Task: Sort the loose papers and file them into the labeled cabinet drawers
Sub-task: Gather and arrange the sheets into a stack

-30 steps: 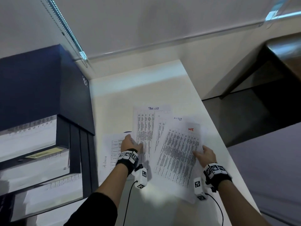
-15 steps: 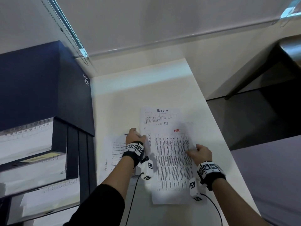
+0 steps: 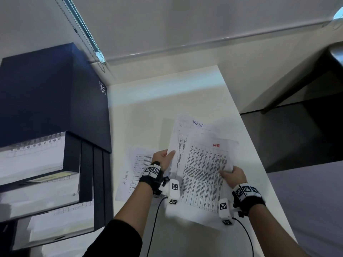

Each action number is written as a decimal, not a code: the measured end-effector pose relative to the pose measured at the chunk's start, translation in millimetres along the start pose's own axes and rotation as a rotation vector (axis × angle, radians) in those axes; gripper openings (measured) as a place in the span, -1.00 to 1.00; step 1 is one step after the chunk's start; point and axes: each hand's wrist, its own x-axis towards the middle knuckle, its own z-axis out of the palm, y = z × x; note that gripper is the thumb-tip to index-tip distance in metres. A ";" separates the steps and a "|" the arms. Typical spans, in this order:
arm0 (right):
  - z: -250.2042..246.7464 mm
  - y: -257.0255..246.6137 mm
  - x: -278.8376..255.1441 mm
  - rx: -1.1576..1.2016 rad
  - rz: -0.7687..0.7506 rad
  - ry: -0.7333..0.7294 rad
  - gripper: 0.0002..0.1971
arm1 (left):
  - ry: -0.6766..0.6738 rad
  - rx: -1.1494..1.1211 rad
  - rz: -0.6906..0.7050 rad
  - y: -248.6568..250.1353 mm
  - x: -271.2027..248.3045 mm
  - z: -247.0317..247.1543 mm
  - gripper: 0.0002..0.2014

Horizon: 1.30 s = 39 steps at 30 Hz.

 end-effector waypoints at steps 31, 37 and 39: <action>19.0 -10.9 -68.0 -0.250 -0.132 0.158 -0.66 | 0.184 0.401 -0.348 -95.5 -95.6 -102.2 -0.51; 34.5 -31.2 -78.9 -0.407 -0.158 0.174 0.03 | 0.265 0.191 0.005 -64.0 -107.9 -105.4 -0.61; 38.0 -44.8 -86.1 -0.529 -0.207 0.200 0.15 | 0.295 0.148 0.119 -28.4 -126.4 -111.8 -0.54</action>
